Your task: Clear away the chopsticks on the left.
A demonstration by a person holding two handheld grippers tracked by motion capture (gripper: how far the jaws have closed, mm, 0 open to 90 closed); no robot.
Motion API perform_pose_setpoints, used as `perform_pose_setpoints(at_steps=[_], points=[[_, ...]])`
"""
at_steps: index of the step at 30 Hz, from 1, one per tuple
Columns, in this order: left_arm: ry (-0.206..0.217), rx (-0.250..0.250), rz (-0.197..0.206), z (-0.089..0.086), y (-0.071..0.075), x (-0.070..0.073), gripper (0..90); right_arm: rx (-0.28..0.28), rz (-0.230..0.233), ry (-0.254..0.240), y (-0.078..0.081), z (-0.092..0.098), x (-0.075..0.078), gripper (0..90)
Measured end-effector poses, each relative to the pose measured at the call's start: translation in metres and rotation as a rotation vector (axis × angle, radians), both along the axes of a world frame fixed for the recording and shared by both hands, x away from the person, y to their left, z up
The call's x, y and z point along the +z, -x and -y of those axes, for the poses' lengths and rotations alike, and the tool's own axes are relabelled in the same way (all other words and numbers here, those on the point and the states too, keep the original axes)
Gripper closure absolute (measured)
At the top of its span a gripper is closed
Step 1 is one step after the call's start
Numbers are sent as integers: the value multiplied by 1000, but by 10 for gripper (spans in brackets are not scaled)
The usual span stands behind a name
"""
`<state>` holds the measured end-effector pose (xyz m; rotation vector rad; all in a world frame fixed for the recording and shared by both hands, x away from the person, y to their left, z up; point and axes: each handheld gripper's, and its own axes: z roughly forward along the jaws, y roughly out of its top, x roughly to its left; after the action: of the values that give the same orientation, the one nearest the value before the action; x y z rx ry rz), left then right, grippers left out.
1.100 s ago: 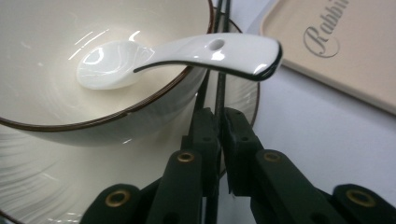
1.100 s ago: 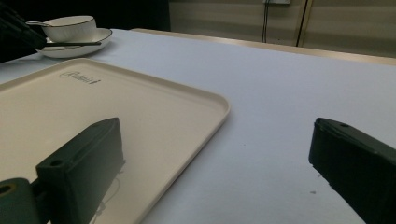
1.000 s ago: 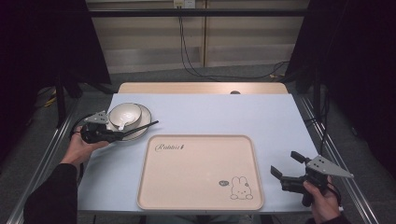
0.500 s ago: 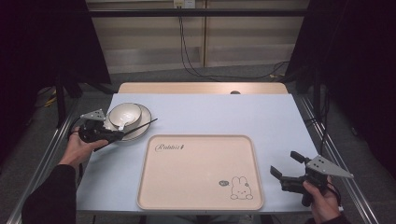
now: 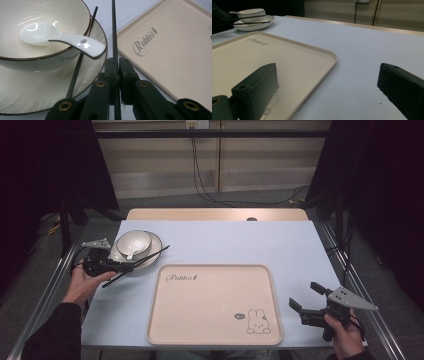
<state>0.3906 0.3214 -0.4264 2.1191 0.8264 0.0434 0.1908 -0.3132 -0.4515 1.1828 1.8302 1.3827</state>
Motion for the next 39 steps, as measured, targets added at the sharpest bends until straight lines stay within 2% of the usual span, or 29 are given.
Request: perform_pose_setpoints(at_steps=[4,6,12,13,14,20,25,27,31,32,34,35,39], points=[[37,23,-9,1,13,4,861,-1,1,0,0,0,0,27],[40,27,-13,1,15,5,862,0,3,0,0,0,0,27],[55,94,-21,3,31,8,862,-1,4,-5,0,-1,0,38],[60,91,-25,4,33,9,862,-1,4,-5,0,-1,0,38],[65,98,-29,7,39,11,862,-1,4,-5,0,-1,0,36],[62,116,-43,15,51,16,862,2,5,0,0,-1,1,35],[89,164,-51,24,64,17,862,5,6,0,0,-2,1,35],[74,180,-49,30,69,17,862,8,7,1,-1,-2,1,35],[80,192,-61,39,79,16,862,8,7,2,-1,-3,1,35],[87,211,-64,42,82,16,862,9,7,1,-1,-3,1,34],[90,217,-68,43,84,16,862,7,7,1,-1,-3,0,35],[88,248,-58,46,90,16,862,8,8,1,-2,-3,1,35],[96,272,-63,53,98,18,862,14,10,1,-2,-4,1,35]])
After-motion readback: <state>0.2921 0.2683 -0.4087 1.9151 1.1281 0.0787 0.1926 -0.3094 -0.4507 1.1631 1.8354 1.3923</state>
